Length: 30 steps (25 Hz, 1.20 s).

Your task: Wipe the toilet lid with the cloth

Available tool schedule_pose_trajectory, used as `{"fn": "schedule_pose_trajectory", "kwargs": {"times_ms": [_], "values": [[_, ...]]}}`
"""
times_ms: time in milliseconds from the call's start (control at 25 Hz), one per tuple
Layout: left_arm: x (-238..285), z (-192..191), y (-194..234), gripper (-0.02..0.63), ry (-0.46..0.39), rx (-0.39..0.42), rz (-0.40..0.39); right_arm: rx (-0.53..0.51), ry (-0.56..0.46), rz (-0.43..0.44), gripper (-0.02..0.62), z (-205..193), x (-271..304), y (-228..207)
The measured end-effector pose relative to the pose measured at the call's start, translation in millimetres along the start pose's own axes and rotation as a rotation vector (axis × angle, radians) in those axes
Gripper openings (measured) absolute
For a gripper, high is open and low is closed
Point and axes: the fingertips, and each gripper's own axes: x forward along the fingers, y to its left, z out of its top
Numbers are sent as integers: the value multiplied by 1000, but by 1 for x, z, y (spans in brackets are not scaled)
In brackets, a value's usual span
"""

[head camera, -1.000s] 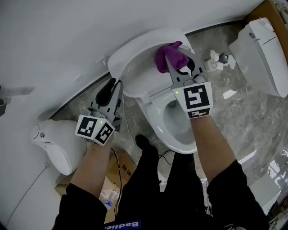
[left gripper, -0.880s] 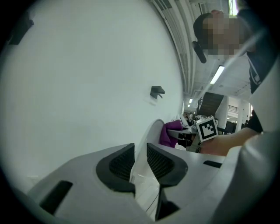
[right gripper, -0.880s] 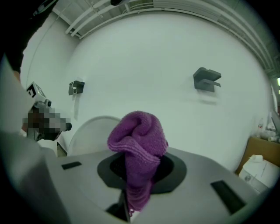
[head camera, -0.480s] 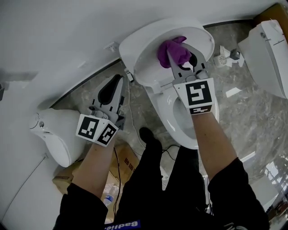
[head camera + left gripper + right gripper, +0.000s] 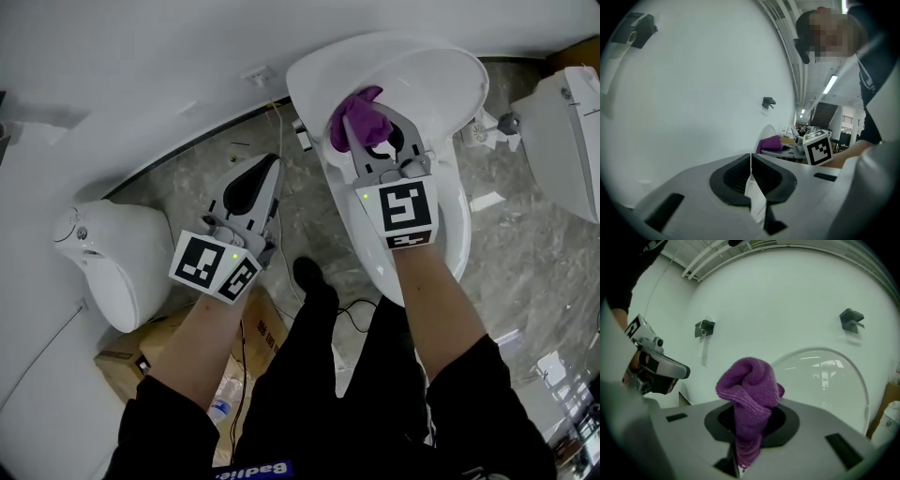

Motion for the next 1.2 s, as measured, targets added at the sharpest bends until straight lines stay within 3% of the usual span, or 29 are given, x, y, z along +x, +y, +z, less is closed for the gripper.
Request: {"fn": "schedule_pose_trajectory", "kwargs": {"times_ms": [200, 360, 800, 1000, 1200], "values": [[2, -9, -3, 25, -2, 3, 6, 32, -20, 17, 58, -9, 1, 12], [-5, -20, -10, 25, 6, -14, 34, -11, -10, 40, 60, -19, 2, 4], [21, -33, -36, 25, 21, -62, 139, -113, 49, 59, 60, -50, -17, -93], [40, -37, -53, 25, 11, -86, 134, -146, 48, 5, 60, -61, -33, -146], [45, -45, -56, 25, 25, -90, 100, -103, 66, -129, 60, -78, -53, -195]]}}
